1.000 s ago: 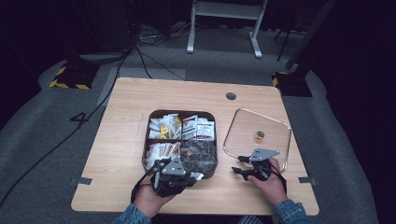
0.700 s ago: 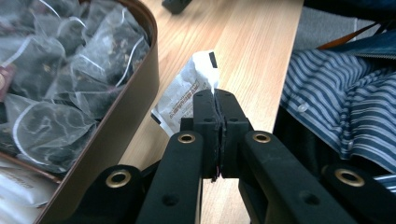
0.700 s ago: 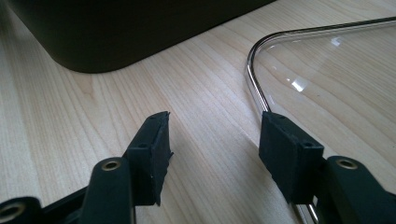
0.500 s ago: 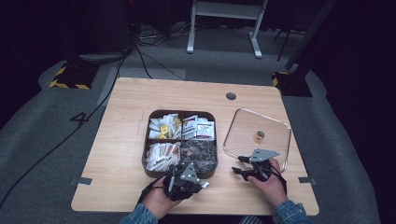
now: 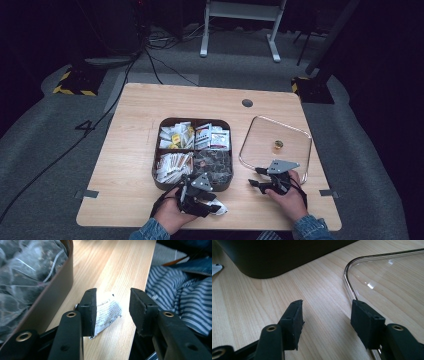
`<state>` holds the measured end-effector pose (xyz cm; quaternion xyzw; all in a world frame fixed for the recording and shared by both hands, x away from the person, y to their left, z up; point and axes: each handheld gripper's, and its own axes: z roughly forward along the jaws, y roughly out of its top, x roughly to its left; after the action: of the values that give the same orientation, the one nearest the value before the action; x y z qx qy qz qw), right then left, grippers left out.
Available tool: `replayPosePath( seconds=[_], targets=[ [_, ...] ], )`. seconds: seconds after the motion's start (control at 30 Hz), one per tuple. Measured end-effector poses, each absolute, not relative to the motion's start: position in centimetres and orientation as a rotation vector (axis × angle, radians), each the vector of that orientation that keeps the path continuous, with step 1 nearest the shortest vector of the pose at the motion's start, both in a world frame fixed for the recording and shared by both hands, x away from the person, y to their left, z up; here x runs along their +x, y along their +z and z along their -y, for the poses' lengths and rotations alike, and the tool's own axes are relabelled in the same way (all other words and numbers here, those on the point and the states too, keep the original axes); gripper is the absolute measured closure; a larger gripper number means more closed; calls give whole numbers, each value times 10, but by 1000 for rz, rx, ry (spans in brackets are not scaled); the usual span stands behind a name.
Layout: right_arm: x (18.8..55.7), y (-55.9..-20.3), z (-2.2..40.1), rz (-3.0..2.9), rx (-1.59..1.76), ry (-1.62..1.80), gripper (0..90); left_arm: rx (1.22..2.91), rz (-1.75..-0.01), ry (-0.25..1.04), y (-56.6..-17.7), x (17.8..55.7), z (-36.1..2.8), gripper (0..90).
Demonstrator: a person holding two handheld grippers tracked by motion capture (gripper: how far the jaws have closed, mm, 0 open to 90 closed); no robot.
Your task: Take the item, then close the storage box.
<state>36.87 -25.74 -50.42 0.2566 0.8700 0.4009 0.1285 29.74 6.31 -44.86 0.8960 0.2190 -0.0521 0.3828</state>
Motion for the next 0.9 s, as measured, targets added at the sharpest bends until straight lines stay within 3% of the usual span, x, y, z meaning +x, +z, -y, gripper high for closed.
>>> replayPosePath(
  seconds=[0.57, 0.9],
  targets=[
    [368, -504, 258, -2530, 752, 1165, 435, 2139, -637, -26, -432, 301, -86, 558],
    [369, -504, 258, -2537, 764, 1173, 433, 2061, -718, 113, -417, 300, -120, 551]
  ],
)
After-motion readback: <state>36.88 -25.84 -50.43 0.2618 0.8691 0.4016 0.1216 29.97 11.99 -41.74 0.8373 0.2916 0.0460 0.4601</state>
